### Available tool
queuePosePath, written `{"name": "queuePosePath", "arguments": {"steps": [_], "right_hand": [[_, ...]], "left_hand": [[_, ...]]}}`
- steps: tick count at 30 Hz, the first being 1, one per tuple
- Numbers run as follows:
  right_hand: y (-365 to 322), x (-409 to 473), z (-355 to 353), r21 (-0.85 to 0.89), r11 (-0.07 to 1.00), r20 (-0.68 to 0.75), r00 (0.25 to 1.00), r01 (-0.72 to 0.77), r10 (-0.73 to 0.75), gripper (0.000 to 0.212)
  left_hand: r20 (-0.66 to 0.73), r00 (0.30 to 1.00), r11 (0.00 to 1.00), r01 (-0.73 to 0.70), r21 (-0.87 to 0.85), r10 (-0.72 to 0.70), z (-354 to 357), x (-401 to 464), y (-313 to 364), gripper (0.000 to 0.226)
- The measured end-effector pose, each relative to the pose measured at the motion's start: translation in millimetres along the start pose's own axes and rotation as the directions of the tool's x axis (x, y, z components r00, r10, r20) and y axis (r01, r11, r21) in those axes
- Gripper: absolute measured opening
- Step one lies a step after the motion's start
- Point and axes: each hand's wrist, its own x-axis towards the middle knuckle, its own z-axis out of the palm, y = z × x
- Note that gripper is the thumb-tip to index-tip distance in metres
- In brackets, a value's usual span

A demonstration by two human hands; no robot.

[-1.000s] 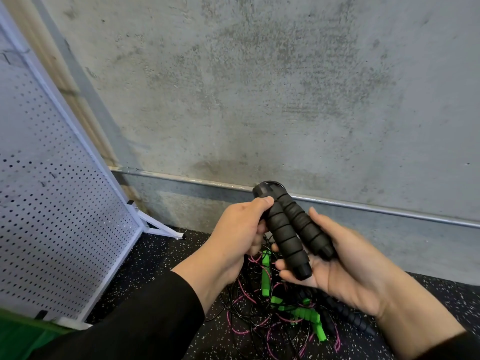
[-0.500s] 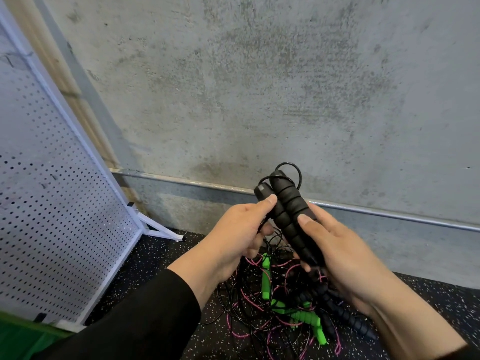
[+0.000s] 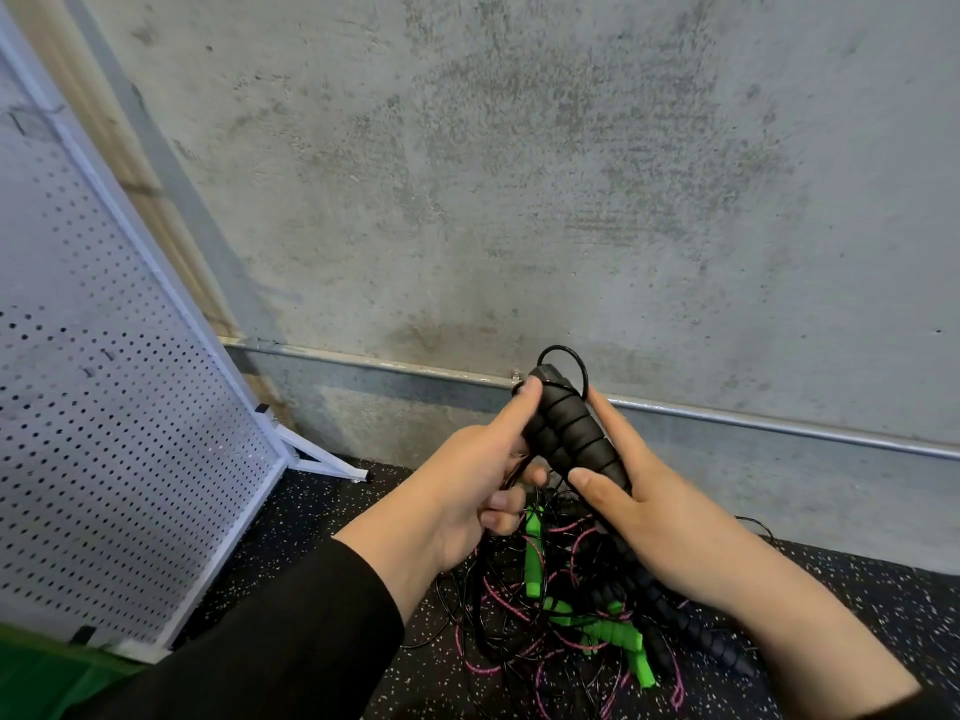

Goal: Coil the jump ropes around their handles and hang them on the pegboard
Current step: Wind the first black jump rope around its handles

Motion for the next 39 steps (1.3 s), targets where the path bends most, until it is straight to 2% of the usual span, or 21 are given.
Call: {"name": "queuePosePath", "arguments": {"steps": [9, 14, 17, 19, 21, 23, 25, 28, 34, 39], "right_hand": [[2, -3, -4, 0.054, 0.996, 0.022, 0.997, 0.074, -0.075, 0.069], [2, -3, -2, 0.135, 0.987, 0.034, 0.995, 0.088, -0.094, 0.068], [3, -2, -1, 0.114, 0.986, -0.004, 0.992, 0.125, -0.125, 0.062], [6, 0, -1, 0.069, 0.985, -0.063, 0.986, 0.16, -0.155, 0.06], [9, 2, 0, 0.04, 0.985, -0.127, 0.979, 0.166, -0.159, 0.058], [9, 3, 0, 0.008, 0.986, -0.16, 0.973, 0.168, -0.165, 0.058], [9, 3, 4, -0.042, 0.982, -0.148, 0.971, 0.185, -0.189, 0.061], [10, 2, 7, -0.097, 0.973, -0.105, 0.97, 0.208, -0.217, 0.065], [7, 1, 5, -0.063, 0.973, -0.087, 0.97, 0.221, -0.226, 0.064], [4, -3, 10, 0.015, 0.988, -0.098, 0.983, 0.156, -0.153, 0.064]], "left_hand": [[-0.069, 0.998, 1.0, 0.01, 0.024, -0.008, 3, 3, -5, 0.051], [-0.096, 0.995, 0.998, 0.002, 0.06, 0.004, 3, 3, -6, 0.049], [-0.07, 0.997, 1.0, 0.013, 0.015, -0.012, 2, 3, -5, 0.048], [-0.001, 1.0, 0.997, 0.013, -0.072, -0.013, 2, 3, -4, 0.046], [0.093, 0.996, 0.989, 0.004, -0.149, 0.01, 2, 1, -3, 0.053], [0.133, 0.99, 0.989, -0.015, -0.145, 0.035, 2, -1, -1, 0.071], [0.121, 0.993, 0.994, -0.007, -0.111, 0.02, 2, -1, -1, 0.088], [0.067, 0.998, 0.997, 0.01, -0.08, -0.005, 2, 0, -2, 0.093], [-0.068, 0.997, 0.995, -0.036, -0.092, 0.03, 3, 4, -3, 0.05], [-0.098, 0.992, 0.989, -0.088, -0.116, 0.076, 3, 7, -1, 0.036]]}}
